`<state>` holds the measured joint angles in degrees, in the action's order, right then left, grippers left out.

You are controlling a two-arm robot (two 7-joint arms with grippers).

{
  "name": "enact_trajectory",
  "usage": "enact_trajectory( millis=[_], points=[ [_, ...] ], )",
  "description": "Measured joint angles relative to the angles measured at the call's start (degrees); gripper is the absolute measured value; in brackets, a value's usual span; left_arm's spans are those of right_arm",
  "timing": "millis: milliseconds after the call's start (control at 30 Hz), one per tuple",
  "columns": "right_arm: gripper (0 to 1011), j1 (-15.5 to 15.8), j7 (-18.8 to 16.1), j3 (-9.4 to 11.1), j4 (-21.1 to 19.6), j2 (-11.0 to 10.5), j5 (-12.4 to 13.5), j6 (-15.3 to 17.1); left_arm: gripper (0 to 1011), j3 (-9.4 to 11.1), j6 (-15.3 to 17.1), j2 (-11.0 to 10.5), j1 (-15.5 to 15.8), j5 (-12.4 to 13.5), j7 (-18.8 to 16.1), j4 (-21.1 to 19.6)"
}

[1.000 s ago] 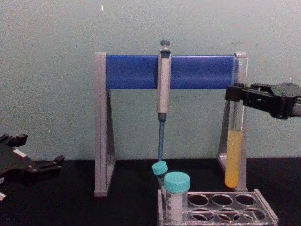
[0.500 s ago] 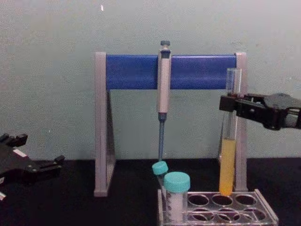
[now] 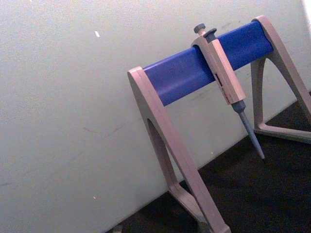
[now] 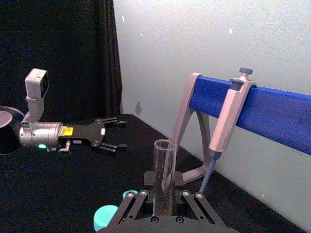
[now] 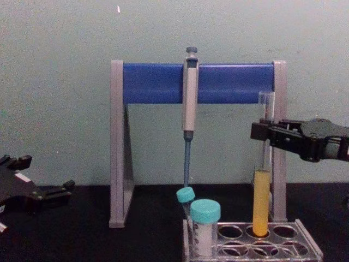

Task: Pick up the test tube from the test tube rack, shake it, then place it back into the test tube rack.

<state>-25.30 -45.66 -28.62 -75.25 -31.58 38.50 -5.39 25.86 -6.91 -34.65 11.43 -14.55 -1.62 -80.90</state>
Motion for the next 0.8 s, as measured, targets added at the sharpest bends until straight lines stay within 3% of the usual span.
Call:
enact_trajectory(
  millis=[800],
  points=[
    [233, -0.8, -0.8, -1.3, 2.7, 0.8, -2.1, 0.2, 1001, 0.0, 0.0, 0.0, 0.0, 0.0, 0.0, 0.0]
  ],
)
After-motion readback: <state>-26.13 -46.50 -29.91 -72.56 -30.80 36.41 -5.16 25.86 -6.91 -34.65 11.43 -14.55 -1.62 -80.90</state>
